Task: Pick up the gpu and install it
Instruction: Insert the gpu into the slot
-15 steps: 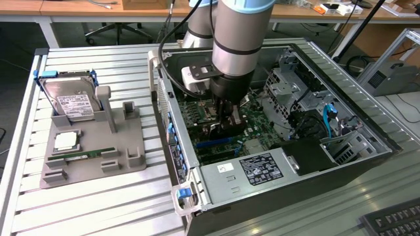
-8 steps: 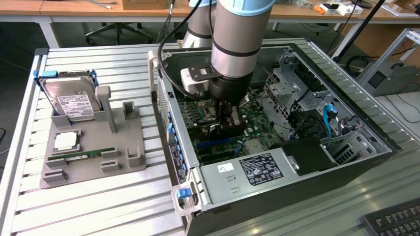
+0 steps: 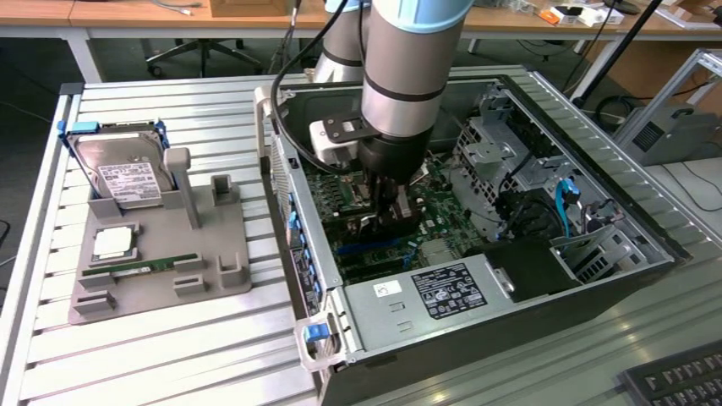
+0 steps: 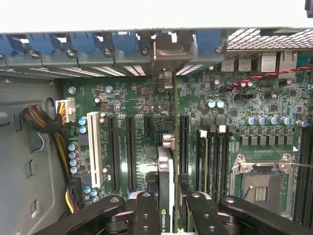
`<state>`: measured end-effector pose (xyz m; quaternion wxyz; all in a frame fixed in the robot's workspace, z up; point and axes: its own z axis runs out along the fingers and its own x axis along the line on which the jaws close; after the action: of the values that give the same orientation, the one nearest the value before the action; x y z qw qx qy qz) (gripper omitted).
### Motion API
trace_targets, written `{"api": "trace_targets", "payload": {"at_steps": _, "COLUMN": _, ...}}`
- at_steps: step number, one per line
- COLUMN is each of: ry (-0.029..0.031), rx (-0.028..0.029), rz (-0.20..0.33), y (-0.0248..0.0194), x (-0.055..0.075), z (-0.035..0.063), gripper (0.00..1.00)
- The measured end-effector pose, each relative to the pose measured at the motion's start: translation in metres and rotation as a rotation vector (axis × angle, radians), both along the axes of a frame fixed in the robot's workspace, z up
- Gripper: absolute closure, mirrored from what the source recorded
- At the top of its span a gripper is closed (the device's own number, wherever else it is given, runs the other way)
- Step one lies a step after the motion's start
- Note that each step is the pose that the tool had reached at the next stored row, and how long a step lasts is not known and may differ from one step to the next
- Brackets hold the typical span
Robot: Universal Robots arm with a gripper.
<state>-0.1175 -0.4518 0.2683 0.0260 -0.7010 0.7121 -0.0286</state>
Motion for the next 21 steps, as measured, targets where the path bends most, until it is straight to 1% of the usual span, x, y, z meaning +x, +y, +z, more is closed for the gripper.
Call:
{"api": "trace_targets", "payload": {"at_steps": 12, "ry": -0.0001, "rx": 0.0003, "rz": 0.0, "y": -0.0007, "x": 0.0, "z": -0.0002, "gripper": 0.73}}
{"api": "trace_targets", "payload": {"at_steps": 21, "ry": -0.0001, "rx": 0.0002, "rz": -0.01, "y": -0.0007, "x": 0.0, "z": -0.0003, "gripper": 0.73}}
